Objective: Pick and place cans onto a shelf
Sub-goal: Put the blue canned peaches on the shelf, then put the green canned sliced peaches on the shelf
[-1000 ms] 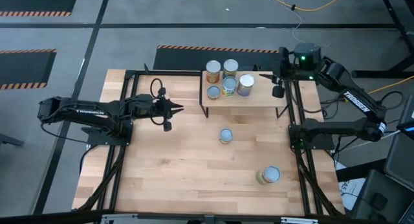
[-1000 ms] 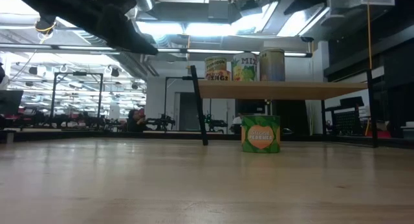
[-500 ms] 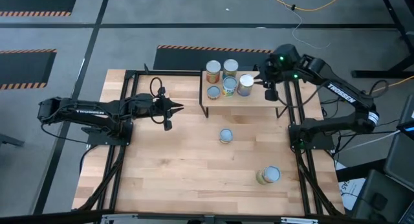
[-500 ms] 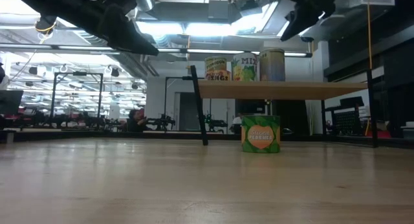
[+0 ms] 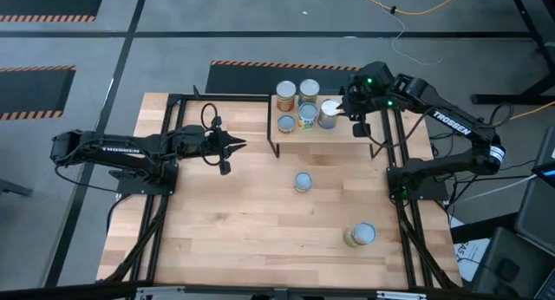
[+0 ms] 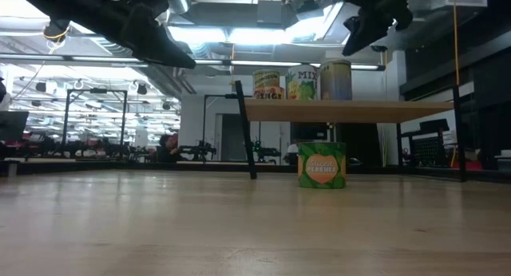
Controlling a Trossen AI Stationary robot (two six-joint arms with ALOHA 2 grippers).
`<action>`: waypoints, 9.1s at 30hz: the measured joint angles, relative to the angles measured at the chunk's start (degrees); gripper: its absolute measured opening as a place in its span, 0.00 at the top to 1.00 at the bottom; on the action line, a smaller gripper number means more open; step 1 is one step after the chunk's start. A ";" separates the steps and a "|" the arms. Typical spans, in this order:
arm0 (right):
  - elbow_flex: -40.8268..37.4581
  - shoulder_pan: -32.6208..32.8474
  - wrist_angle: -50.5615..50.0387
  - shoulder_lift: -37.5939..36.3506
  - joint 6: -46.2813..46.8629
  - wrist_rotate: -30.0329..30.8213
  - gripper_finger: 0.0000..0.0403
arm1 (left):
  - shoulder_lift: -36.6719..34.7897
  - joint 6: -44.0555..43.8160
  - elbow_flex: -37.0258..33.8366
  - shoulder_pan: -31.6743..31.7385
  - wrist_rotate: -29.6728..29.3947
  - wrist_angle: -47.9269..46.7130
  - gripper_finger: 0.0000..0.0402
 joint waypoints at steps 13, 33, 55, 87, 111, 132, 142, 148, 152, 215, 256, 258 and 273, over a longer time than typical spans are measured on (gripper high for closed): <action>0.00 0.00 -0.84 -0.02 -0.07 0.58 0.78 | 0.00 0.00 0.00 0.00 0.00 -0.02 0.89; 0.11 0.00 0.83 4.74 -3.04 0.41 0.87 | 0.00 0.00 0.00 -0.01 0.00 -0.07 0.89; -0.17 -0.86 8.35 4.63 7.17 11.60 0.96 | 0.00 0.02 0.00 0.00 0.00 -0.07 0.89; 0.00 -4.22 10.40 7.21 23.02 8.08 0.96 | 0.00 0.03 0.00 -0.04 0.02 -0.07 0.89; 0.00 -4.20 10.36 7.21 22.91 8.30 0.82 | 0.02 0.02 0.00 -0.04 0.02 -0.07 0.89; 0.00 -2.05 10.37 -1.82 23.17 -2.89 0.82 | 0.01 0.02 0.00 -0.02 0.01 -0.07 0.89; 0.00 10.95 9.07 -1.95 23.25 -22.20 0.82 | 0.02 0.02 0.00 -0.02 0.02 -0.07 0.89; 0.00 19.83 8.28 -1.49 27.96 -19.18 0.82 | 0.02 0.02 0.00 -0.02 0.02 -0.06 0.89; 0.00 24.07 8.49 -0.76 34.52 -15.71 0.82 | 0.02 0.02 0.00 -0.02 0.00 -0.04 0.89; -0.07 39.23 8.94 33.20 48.54 6.60 0.82 | 0.02 -0.24 0.00 -0.04 7.15 -0.09 0.89; -1.50 40.06 8.82 34.55 46.61 6.59 0.99 | 0.02 -0.22 0.00 -0.07 7.15 -0.15 0.89; -0.08 40.45 7.86 33.95 46.48 6.53 0.99 | 0.02 -0.22 0.00 -0.07 7.15 -0.17 0.89; 20.49 43.30 -14.77 26.76 43.51 6.42 1.00 | 0.02 0.13 0.02 -0.09 7.55 -0.67 0.89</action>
